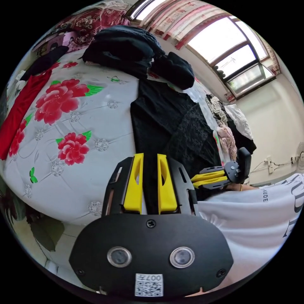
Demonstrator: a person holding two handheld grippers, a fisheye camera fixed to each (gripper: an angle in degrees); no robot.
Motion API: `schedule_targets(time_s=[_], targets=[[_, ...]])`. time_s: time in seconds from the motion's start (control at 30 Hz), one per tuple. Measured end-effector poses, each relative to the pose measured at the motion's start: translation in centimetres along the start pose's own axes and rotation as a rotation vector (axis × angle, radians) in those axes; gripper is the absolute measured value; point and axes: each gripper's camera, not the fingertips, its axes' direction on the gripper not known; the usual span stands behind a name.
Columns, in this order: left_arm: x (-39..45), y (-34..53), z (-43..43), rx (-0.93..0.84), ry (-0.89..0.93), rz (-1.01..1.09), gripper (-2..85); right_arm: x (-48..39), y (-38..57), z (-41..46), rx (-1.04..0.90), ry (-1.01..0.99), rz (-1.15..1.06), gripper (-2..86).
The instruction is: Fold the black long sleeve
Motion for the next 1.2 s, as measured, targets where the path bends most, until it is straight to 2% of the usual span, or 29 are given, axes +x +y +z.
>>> schedule_targets(time_s=[0.17,0.27,0.43,0.57,0.67,0.77,0.87,1.03,1.1,1.17,1.2], targets=[[2.3,0.9,1.5,-0.049,0.079,0.117,8.0,-1.2,0.0,-1.7,0.070,0.081,0.045,1.9],[4.1,2.0,1.9,-0.103,0.006,0.185,8.6,-0.8,1.2,-3.0,0.100,0.126,0.143,2.9],[1.2,7.6,-2.3,-0.039,-0.050,0.018,8.6,1.7,9.4,-6.5,0.228,0.123,0.446,5.1],[-1.1,15.2,-4.2,-0.097,-0.156,-0.118,9.7,3.1,20.5,-8.8,0.261,0.195,0.751,7.2],[-0.4,18.7,-3.4,-0.150,-0.178,-0.128,11.7,2.7,26.4,-9.0,0.227,0.219,0.865,8.3],[1.1,19.1,-1.1,-0.177,-0.124,-0.095,13.3,3.0,29.0,-7.5,0.162,0.139,0.876,9.0],[2.2,17.6,2.7,-0.234,-0.124,-0.037,13.3,3.1,29.2,-7.7,0.162,0.160,0.855,9.4],[3.0,14.0,6.5,-0.400,-0.193,0.029,8.7,4.1,28.1,-8.8,0.104,-0.004,0.755,8.7],[3.7,14.0,5.7,-0.420,-0.203,0.119,3.0,4.4,27.3,-8.1,0.017,0.015,0.730,6.3],[3.6,14.1,4.7,-0.439,-0.164,0.144,1.8,4.4,27.3,-8.4,-0.003,0.136,0.723,3.8],[3.2,13.9,3.8,-0.460,-0.117,0.136,1.2,4.6,27.4,-8.7,-0.011,0.131,0.698,2.3]])
